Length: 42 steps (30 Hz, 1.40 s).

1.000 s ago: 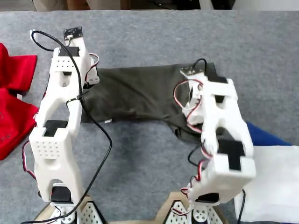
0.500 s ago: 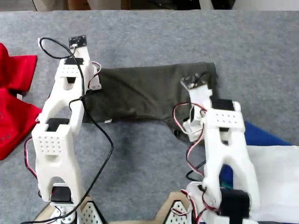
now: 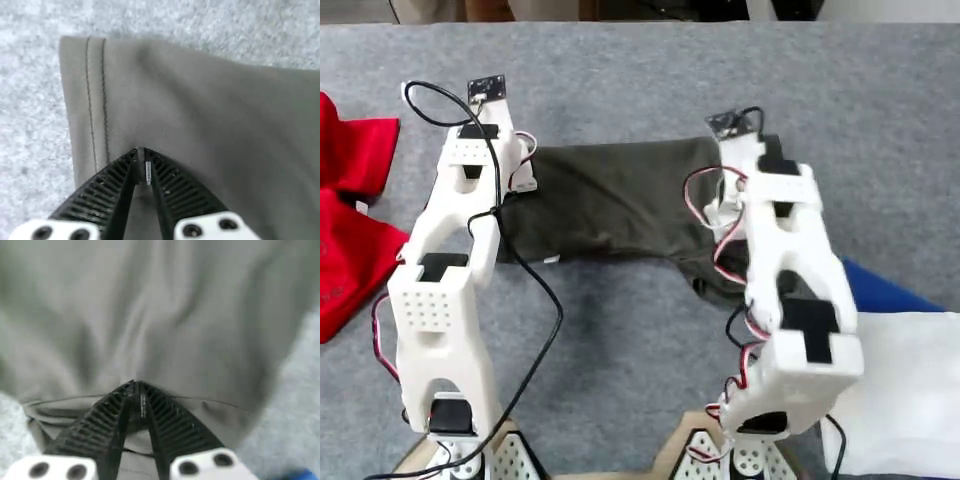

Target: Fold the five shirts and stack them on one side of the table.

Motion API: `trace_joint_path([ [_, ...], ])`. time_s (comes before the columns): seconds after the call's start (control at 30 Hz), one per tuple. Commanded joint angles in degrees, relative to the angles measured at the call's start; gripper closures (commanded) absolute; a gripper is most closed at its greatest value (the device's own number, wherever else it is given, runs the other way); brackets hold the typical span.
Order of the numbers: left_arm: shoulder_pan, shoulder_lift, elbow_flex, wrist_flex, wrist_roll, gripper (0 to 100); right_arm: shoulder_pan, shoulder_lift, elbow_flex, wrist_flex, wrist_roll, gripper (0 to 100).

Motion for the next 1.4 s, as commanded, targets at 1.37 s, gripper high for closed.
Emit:
trace_joint_path([
  [1.37,-0.62,-1.01,0.00,-1.05,-2.55,98,0.31,-37.23,41.27,-5.98,3.25,99.4],
])
